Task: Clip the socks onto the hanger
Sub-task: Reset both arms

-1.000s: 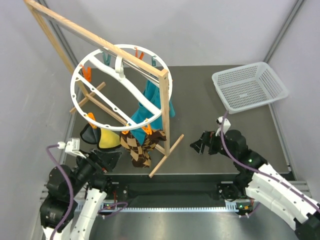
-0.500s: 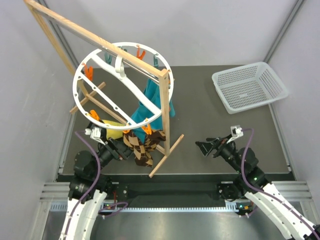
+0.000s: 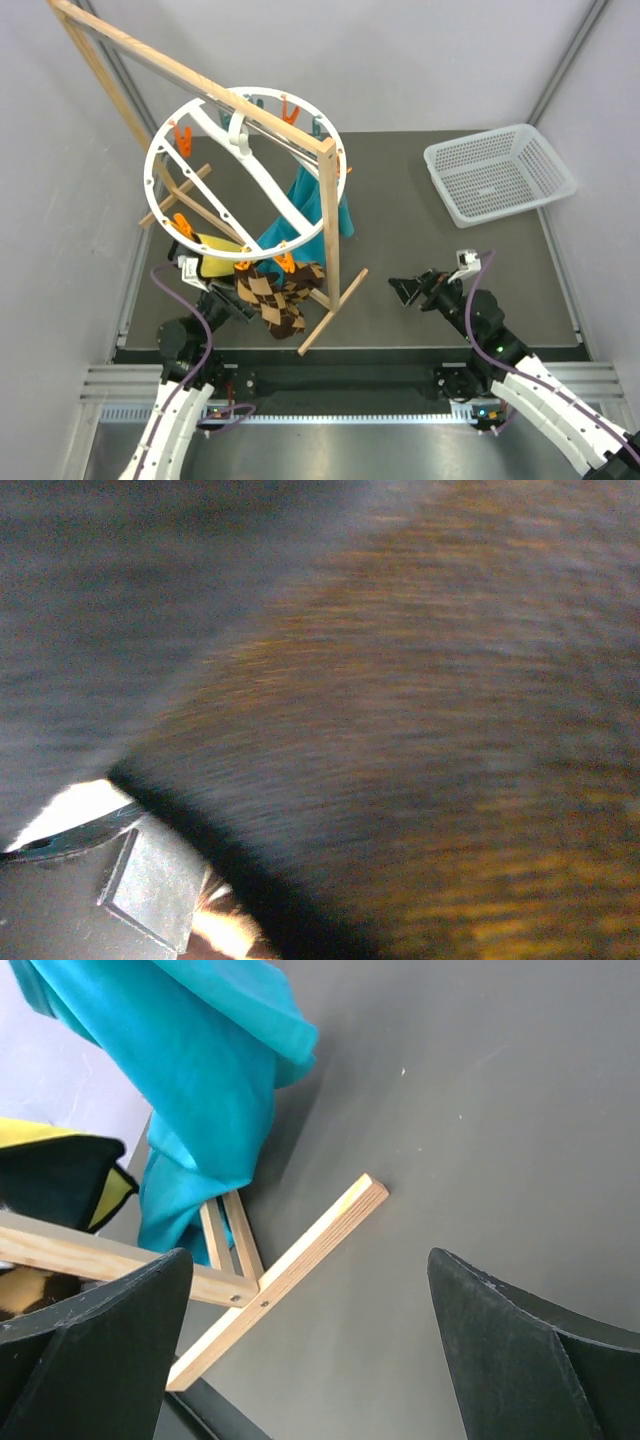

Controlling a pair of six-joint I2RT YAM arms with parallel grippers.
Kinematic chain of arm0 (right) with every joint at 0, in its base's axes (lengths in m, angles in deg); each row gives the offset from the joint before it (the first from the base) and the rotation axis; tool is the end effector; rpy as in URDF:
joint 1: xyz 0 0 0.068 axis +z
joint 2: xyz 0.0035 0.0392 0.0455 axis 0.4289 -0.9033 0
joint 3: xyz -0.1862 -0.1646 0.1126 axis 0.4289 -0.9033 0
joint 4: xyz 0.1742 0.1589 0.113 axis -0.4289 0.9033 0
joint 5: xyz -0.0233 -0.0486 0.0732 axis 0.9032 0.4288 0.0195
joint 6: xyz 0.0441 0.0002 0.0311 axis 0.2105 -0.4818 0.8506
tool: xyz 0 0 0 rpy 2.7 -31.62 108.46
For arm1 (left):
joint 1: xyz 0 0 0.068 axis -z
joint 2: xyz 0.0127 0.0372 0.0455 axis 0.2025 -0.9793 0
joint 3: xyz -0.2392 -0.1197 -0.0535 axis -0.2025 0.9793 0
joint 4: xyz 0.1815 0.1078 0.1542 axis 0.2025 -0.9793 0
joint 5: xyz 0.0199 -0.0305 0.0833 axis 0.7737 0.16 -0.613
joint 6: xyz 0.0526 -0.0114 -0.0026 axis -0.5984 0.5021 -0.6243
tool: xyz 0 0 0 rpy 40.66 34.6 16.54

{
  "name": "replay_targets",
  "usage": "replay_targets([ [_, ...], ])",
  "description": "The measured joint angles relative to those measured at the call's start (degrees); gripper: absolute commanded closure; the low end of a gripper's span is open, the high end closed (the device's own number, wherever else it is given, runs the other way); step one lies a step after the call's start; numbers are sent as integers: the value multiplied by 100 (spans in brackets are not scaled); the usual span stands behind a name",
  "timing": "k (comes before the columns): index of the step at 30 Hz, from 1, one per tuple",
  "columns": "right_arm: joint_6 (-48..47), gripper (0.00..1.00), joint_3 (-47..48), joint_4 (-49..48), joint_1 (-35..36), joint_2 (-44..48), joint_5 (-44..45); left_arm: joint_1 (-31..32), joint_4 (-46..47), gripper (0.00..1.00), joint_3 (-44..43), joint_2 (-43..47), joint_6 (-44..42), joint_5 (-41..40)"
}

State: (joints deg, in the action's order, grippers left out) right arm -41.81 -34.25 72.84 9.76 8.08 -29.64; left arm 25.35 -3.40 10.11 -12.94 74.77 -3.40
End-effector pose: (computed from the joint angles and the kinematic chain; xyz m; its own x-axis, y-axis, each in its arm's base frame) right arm 0.1058 0.0730 0.1783 -0.4473 0.4981 -0.7429 -0.3332 0.6780 0.6552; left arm 0.0857 -0.0416 0.2279 -0.5002 -0.6748 -0.5425 0.6349 0.1402 -0.7598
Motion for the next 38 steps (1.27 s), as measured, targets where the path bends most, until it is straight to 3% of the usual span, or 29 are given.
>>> replay_targets([
  [6, 267, 0, -160, -472, 0, 170, 42, 0, 662, 11, 0, 0, 199, 219],
  [14, 846, 0, -153, -66, -2, 1663, 557, 0, 448, 10, 0, 0, 190, 328],
  [21, 1202, 0, -162, 944, 0, 1681, 929, 0, -256, 10, 0, -2, -33, 260],
  [38, 1399, 0, -162, 979, 0, 1681, 1029, 0, -863, 10, 0, -2, -350, 221],
])
